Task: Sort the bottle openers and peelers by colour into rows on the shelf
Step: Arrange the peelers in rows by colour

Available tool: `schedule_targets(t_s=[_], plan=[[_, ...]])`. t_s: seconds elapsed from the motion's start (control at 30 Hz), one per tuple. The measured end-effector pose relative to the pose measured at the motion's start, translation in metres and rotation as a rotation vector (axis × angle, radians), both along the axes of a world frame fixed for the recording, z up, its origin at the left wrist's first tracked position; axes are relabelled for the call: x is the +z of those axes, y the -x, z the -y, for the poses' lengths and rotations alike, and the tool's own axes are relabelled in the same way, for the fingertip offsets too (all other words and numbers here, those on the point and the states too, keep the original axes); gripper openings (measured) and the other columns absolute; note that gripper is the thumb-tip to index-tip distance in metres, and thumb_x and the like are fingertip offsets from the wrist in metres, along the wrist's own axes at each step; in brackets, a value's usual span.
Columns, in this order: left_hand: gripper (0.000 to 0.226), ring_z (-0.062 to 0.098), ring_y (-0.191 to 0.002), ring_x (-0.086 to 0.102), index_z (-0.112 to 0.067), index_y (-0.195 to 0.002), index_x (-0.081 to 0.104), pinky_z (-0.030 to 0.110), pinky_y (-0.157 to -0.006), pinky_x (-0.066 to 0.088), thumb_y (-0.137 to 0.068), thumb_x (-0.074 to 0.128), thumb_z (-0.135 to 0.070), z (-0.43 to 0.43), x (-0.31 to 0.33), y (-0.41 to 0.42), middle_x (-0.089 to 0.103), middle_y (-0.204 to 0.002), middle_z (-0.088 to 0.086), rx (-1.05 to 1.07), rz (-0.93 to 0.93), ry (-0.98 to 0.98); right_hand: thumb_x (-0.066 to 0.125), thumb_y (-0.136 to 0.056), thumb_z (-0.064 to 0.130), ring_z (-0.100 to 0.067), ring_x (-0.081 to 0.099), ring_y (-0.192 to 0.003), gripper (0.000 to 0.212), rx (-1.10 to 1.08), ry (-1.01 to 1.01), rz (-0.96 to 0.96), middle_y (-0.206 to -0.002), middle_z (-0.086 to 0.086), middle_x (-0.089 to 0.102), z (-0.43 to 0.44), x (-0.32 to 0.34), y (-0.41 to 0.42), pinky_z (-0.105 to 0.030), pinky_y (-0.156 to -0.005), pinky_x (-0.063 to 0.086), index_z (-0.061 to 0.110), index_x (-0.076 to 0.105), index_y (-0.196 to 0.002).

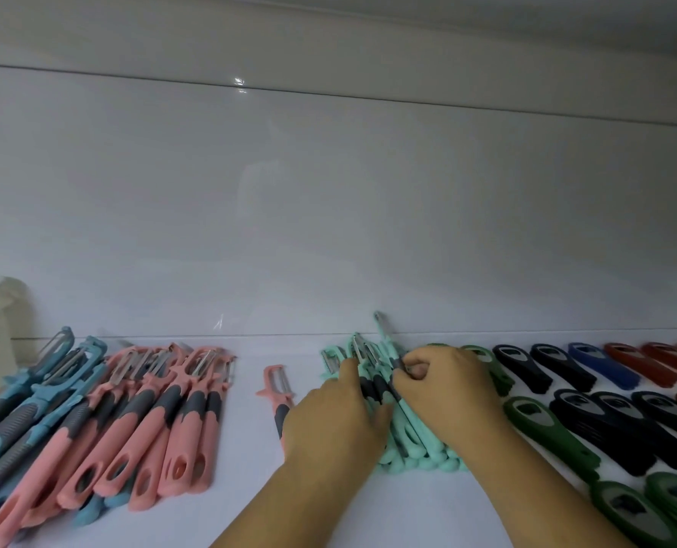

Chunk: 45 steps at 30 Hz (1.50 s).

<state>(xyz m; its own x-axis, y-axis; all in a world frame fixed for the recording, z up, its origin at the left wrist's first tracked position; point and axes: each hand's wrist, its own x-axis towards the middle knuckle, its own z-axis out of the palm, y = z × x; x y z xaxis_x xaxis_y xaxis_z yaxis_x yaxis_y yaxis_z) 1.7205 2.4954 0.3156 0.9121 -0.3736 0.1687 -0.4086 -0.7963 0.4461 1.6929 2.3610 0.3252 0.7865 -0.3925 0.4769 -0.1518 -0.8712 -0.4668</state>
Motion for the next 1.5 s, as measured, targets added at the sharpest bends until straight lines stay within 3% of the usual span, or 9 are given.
schedule_targets(t_s=[0.23,0.4,0.6,0.83,1.0,1.07,1.17,1.33,1.5], plan=[[0.023,0.018,-0.085,0.06,-0.028,-0.113,0.039,0.042,-0.094,0.042,-0.09,0.042,-0.034,-0.006,0.002,-0.002,0.06,-0.078,-0.011,-0.022,-0.06,0.167,0.059,-0.084,0.039,-0.014,0.062,-0.069,0.026,0.02,-0.041,-0.074,-0.071,0.003,0.068,-0.004,-0.004,-0.004,-0.034,-0.064,0.054,0.017,0.07,-0.077],[0.019,0.016,-0.06,0.053,-0.028,-0.109,0.042,0.032,-0.061,0.041,-0.09,0.043,-0.029,-0.011,0.008,-0.002,0.052,-0.059,-0.006,0.001,-0.08,0.451,0.058,-0.087,0.035,-0.02,0.064,-0.066,0.027,-0.039,-0.161,-0.073,-0.071,-0.002,0.07,0.016,-0.004,-0.001,-0.034,-0.063,0.053,0.014,0.07,-0.075],[0.016,0.003,-0.068,0.058,-0.048,-0.098,0.033,0.046,-0.1,0.035,-0.084,0.04,-0.043,0.001,0.005,0.01,0.058,-0.06,-0.013,-0.004,-0.086,0.393,0.057,-0.086,0.035,-0.028,0.066,-0.074,0.029,-0.106,-0.223,-0.136,-0.081,-0.01,0.071,0.028,-0.011,-0.003,-0.037,-0.065,0.054,0.009,0.069,-0.082],[0.018,0.006,-0.065,0.053,-0.036,-0.111,0.043,-0.009,-0.071,0.024,-0.094,0.042,-0.033,0.006,0.013,0.013,0.06,-0.074,-0.004,-0.107,-0.019,0.426,0.056,-0.088,0.032,-0.015,0.047,-0.055,0.033,-0.082,-0.243,-0.173,-0.078,-0.016,0.069,0.033,-0.015,-0.006,-0.025,-0.053,0.038,0.003,0.067,-0.082],[0.009,0.01,-0.06,0.053,-0.032,-0.102,0.048,0.012,-0.061,0.039,-0.094,0.045,-0.034,0.017,0.003,0.006,0.054,-0.061,-0.004,-0.176,-0.034,0.534,0.052,-0.093,0.037,-0.013,0.036,-0.047,0.048,-0.027,-0.248,-0.119,-0.046,0.003,0.04,0.029,-0.009,-0.003,-0.027,-0.049,0.031,0.01,0.05,-0.054],[0.009,0.009,-0.07,0.055,-0.031,-0.1,0.051,0.017,-0.068,0.044,-0.092,0.048,-0.031,0.018,-0.001,0.004,0.058,-0.071,-0.008,-0.198,-0.025,0.56,0.054,-0.092,0.038,-0.012,0.038,-0.048,0.049,0.013,-0.277,-0.105,-0.044,0.003,0.041,0.027,-0.008,-0.003,-0.029,-0.051,0.034,0.015,0.047,-0.049],[0.017,0.005,-0.103,0.046,-0.03,-0.104,0.054,0.003,-0.08,0.031,-0.088,0.053,-0.028,0.017,-0.009,0.004,0.047,-0.1,-0.018,-0.207,0.028,0.546,0.056,-0.089,0.037,-0.021,0.053,-0.056,0.036,0.055,-0.279,-0.15,-0.06,-0.007,0.062,0.024,-0.008,-0.002,-0.037,-0.061,0.049,0.011,0.067,-0.067],[0.047,0.009,-0.127,0.032,-0.033,-0.127,0.041,0.019,-0.103,0.028,-0.085,0.062,-0.034,0.017,-0.016,0.002,0.034,-0.129,-0.012,-0.162,-0.163,0.542,0.053,-0.09,0.035,-0.026,0.066,-0.076,0.031,0.014,-0.177,-0.188,-0.077,-0.007,0.071,0.025,-0.005,0.005,-0.037,-0.069,0.055,0.011,0.071,-0.081],[0.054,0.008,-0.121,0.044,-0.029,-0.13,0.041,0.014,-0.108,0.022,-0.08,0.062,-0.034,0.017,-0.021,-0.005,0.045,-0.125,-0.013,-0.126,-0.244,0.558,0.051,-0.09,0.034,-0.017,0.045,-0.053,0.036,-0.021,-0.125,-0.319,-0.057,-0.004,0.051,0.026,-0.003,0.01,-0.028,-0.054,0.04,0.012,0.054,-0.062]])
